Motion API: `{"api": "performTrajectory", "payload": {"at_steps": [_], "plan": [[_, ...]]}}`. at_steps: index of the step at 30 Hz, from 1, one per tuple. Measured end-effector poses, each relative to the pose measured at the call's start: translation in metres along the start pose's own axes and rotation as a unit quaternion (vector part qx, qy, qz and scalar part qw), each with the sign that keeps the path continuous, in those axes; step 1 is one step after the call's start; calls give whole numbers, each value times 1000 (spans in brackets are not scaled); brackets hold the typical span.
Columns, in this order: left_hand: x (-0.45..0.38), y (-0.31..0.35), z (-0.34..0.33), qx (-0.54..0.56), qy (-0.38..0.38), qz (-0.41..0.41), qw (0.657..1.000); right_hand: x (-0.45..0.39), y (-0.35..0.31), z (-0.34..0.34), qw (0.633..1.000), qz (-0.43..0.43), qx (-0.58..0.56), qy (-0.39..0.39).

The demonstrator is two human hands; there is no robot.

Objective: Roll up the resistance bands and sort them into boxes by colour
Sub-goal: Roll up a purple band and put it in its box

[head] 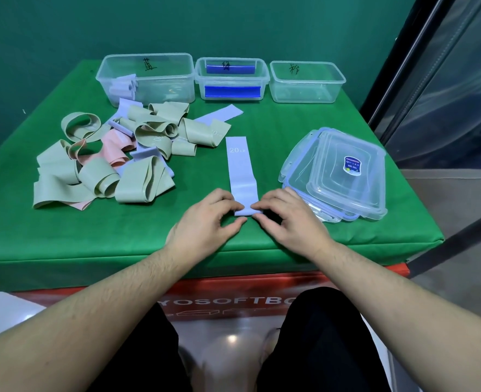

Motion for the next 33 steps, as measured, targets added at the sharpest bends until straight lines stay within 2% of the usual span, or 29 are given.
{"api": "performTrajectory", "payload": {"at_steps": [20, 25, 33], "plan": [[2, -1, 1, 17, 5, -3, 1000, 2, -2, -2, 1000, -11, 14, -20], [2, 3, 4, 21, 7, -26, 999, 0, -5, -1, 1000, 6, 6, -11], [4, 2, 0, 18, -15, -16, 1000, 1, -3, -1, 1000, -3, -6, -1]]}}
Point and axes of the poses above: each hand's wrist, its own x-axis away from the middle knuckle, its own z-axis out of the back of the hand, y = z × x, the point moved 9 cm from there along -x, towards the middle knuckle, and after that the axes turned 13 degrees about -y, right-handed, at the moved point
